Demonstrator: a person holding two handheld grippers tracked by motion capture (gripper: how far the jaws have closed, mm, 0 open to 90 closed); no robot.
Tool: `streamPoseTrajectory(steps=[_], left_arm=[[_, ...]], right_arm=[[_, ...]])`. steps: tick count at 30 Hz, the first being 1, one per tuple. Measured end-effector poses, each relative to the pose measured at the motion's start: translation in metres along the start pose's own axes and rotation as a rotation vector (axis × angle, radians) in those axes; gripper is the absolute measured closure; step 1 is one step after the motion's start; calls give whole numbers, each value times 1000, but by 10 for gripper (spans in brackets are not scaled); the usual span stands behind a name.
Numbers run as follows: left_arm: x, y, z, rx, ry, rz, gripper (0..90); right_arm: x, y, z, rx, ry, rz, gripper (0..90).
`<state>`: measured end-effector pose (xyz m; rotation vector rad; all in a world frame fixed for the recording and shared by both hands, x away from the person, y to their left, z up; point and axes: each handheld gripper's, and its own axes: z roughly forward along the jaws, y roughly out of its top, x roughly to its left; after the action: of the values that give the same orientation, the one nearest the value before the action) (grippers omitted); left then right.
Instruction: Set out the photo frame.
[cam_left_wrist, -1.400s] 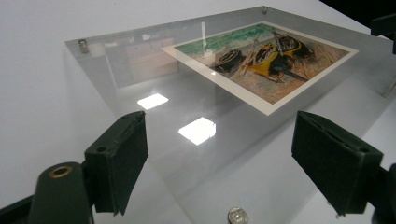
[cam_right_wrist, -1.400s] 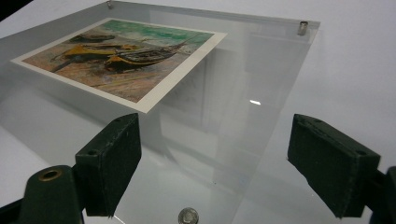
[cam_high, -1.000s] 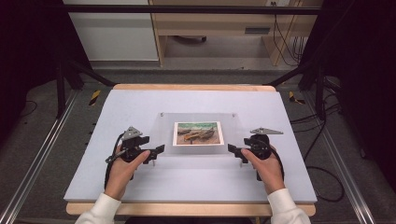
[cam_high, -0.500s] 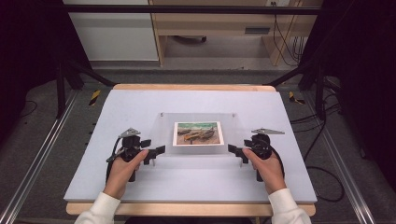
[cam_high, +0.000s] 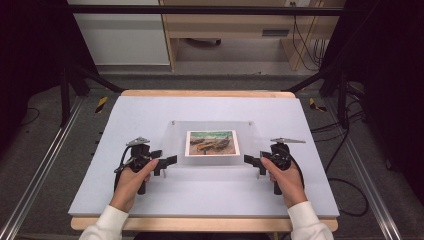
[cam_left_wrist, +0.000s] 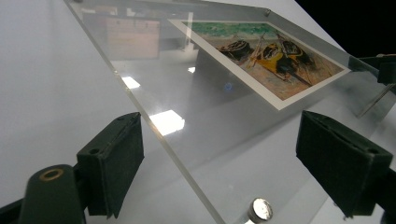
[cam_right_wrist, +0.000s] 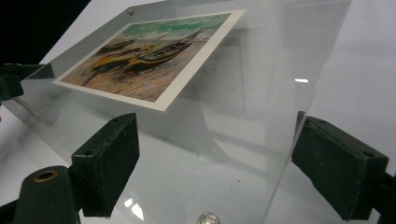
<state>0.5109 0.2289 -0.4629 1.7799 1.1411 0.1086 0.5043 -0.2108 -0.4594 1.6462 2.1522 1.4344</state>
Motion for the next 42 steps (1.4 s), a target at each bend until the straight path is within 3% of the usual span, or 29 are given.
streamPoseTrajectory(steps=[6,16,22,30,42], left_arm=[[0,0,2,0,-18,-11,148],[1,2,0,12,0,-24,203],[-2,6,0,21,12,3,204],[-4,14,5,-24,59,58,236],[-13,7,-7,-67,87,94,322]], right_arm=[[0,0,0,-3,-3,-2,158],[1,0,-1,-9,-8,-10,181],[0,1,-2,-21,-17,-13,210],[2,8,0,-70,-70,-61,231],[10,2,-9,-105,-99,-134,274]])
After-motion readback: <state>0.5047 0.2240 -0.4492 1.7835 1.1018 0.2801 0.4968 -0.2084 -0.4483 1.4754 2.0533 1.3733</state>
